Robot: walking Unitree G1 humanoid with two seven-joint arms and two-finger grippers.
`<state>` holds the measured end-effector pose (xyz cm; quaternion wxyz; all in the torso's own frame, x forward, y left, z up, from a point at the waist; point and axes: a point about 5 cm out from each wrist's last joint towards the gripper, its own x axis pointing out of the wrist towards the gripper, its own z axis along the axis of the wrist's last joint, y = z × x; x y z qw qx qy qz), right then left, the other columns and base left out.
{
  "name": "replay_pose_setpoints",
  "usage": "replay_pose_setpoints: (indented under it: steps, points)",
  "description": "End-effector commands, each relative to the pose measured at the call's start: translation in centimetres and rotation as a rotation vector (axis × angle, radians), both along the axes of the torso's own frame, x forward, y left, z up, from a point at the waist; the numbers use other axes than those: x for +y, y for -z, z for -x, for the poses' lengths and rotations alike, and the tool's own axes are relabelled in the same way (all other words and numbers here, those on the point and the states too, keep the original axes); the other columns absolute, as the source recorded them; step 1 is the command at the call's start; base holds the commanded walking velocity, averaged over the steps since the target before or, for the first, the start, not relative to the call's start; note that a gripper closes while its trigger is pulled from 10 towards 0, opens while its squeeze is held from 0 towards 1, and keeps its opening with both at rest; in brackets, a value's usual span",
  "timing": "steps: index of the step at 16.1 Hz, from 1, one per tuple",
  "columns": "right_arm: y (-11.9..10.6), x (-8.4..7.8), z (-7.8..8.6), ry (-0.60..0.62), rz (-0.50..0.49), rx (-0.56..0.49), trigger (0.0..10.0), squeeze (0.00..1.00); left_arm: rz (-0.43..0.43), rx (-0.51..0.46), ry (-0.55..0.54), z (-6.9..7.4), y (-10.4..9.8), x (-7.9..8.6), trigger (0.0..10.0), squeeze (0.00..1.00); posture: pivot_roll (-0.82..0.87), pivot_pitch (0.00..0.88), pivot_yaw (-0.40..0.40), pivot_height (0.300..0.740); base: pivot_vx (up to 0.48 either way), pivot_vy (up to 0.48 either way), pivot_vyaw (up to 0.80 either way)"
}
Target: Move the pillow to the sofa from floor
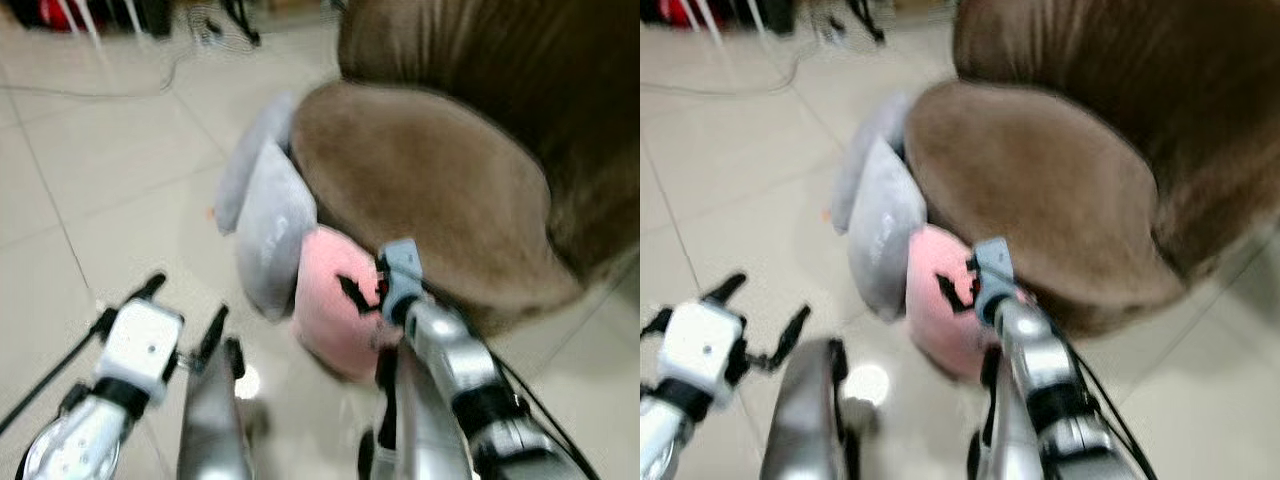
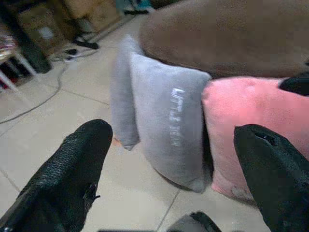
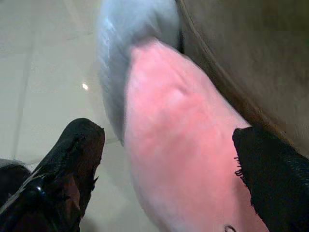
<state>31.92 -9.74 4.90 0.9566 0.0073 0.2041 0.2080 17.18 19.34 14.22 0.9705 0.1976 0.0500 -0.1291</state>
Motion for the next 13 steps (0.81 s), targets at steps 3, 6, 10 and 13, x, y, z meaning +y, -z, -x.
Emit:
replay_pose_setpoints:
  steps: [3,6,10,13]
  points:
    - [-0.2,-1.3,-1.6,0.114,0.095,-0.006,10.0,1.0,-0.006,0.015,0.033,0.5,-0.5,-0.4,10.0,0.0,0.15,0.221,-0.054,0.52,0.0,0.0,0.0]
    - [-0.7,-3.3,-2.6,0.238,0.114,-0.032,10.0,1.0,-0.006,0.022,0.033,1.1,-0.8,-0.4,10.0,0.0,0.17,0.225,-0.066,0.52,0.0,0.0,0.0]
    - [-0.1,-3.0,-2.7,0.104,0.32,-0.018,10.0,1.0,-0.016,0.042,0.039,1.6,-0.8,-0.2,10.0,0.0,0.18,0.234,-0.059,0.52,0.0,0.0,0.0]
    - [0.3,-1.4,-2.5,0.031,0.398,-0.005,10.0,1.0,-0.031,0.053,0.052,1.7,-1.1,0.0,10.0,0.0,0.2,0.244,-0.05,0.52,0.0,0.0,0.0]
